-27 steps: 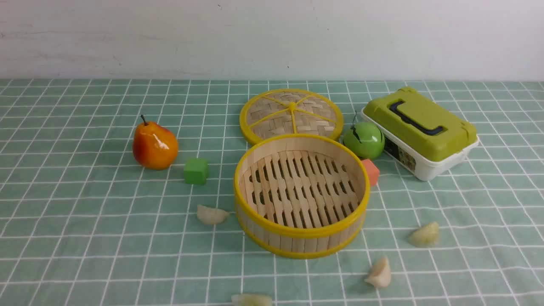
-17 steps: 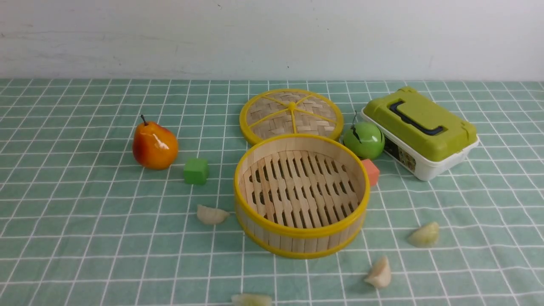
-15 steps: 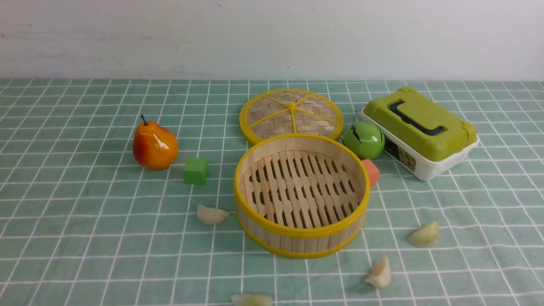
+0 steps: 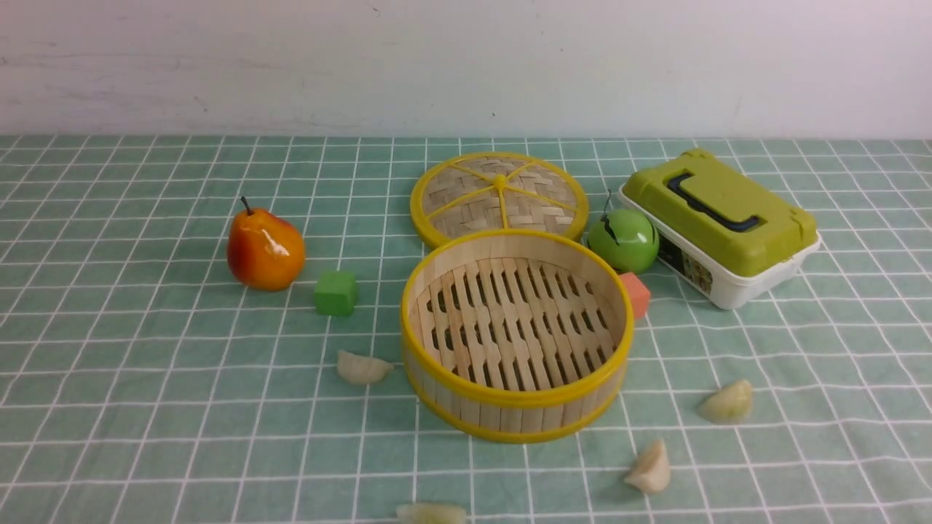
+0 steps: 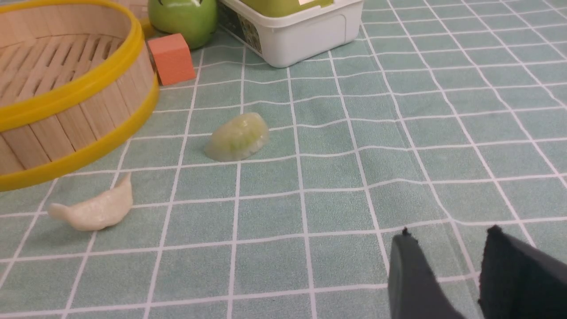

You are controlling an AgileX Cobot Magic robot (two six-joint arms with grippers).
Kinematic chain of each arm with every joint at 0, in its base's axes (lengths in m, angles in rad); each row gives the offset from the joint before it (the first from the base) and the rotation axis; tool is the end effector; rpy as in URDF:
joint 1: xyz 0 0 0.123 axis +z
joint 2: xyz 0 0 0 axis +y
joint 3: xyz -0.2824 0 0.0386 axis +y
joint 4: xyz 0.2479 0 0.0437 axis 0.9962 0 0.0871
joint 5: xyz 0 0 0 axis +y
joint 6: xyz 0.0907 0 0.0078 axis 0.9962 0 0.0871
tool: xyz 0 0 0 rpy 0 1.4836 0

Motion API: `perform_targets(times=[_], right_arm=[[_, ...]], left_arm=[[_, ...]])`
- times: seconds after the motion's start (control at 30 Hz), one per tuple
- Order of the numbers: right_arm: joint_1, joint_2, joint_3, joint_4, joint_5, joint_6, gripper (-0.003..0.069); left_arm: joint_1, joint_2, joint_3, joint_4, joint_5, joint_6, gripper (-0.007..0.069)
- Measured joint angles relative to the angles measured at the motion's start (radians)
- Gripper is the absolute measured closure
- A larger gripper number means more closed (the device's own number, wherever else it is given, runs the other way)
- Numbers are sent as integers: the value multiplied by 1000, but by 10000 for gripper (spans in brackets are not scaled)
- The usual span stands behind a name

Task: Put the dumplings into the steamer on the table with the blue tablecloth.
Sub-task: 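Reach for and grasp a dumpling on the table with the left gripper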

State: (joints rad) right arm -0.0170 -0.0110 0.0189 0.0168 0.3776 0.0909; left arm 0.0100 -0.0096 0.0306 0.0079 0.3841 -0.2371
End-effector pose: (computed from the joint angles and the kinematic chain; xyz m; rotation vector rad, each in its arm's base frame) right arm 0.0524 -0.0003 0.1734 0.1111 1.8663 0.0676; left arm 0.0524 0.0008 0.1688 -0.2282 1.8775 -0.1473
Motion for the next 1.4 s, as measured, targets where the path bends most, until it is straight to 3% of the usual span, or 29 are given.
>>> perform_targets(times=[1.27, 1.33, 1.4], right_arm=[[0, 0, 0, 13, 0, 5, 419], [0, 0, 0, 77, 0, 32, 419], [0, 0, 0, 207, 1, 114, 419]], left_arm=[[0, 0, 0, 15, -10, -6, 387], [0, 0, 0, -47, -39, -59, 387], [0, 0, 0, -251, -79, -209, 387]])
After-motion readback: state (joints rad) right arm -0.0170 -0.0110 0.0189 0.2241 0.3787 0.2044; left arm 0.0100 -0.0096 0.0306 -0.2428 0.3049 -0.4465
